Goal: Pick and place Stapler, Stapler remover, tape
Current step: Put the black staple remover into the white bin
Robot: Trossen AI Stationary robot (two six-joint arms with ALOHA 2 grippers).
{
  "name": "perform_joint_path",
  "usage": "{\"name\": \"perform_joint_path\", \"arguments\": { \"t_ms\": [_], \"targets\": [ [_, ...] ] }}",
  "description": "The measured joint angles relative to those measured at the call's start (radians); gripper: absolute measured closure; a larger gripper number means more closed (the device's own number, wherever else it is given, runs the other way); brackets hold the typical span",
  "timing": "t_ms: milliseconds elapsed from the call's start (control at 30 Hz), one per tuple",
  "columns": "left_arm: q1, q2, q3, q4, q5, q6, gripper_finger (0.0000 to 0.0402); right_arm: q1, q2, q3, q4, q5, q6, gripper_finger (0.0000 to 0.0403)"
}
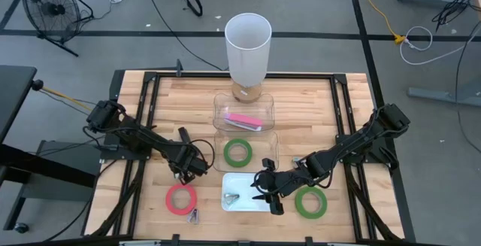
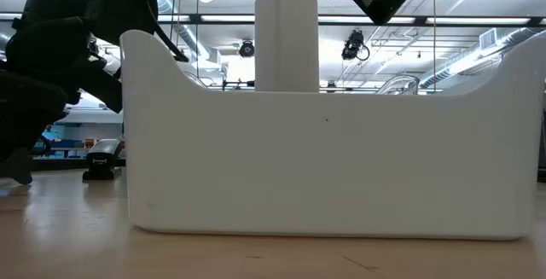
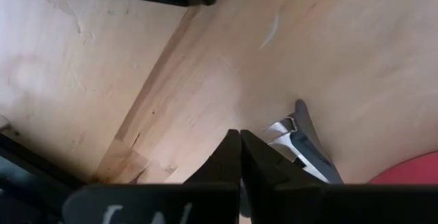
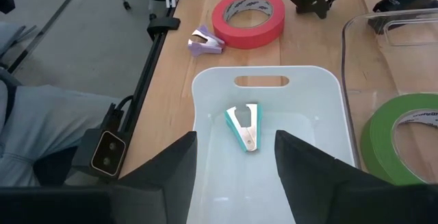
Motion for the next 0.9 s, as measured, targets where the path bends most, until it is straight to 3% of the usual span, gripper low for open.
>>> {"name": "perform_joint_path", "arguments": {
  "t_ms": [333, 700, 900],
  "targets": [
    [0.002, 0.000, 0.064, -0.086, -0.021, 0.017, 0.0400, 0.000, 0.000, 0.000, 0.000, 0.000, 0.000, 0.0207],
    [0.003, -0.001, 0.310, -0.345, -0.136, 0.060, 0.0401, 0.000, 0.000, 0.000, -0.001, 0.000, 0.000, 0.0207],
    [0.003, -0.002, 0.445, -0.340, -0.210, 0.118, 0.0401, 0.000, 0.000, 0.000, -0.001, 0.000, 0.000, 0.0207]
  ]
}}
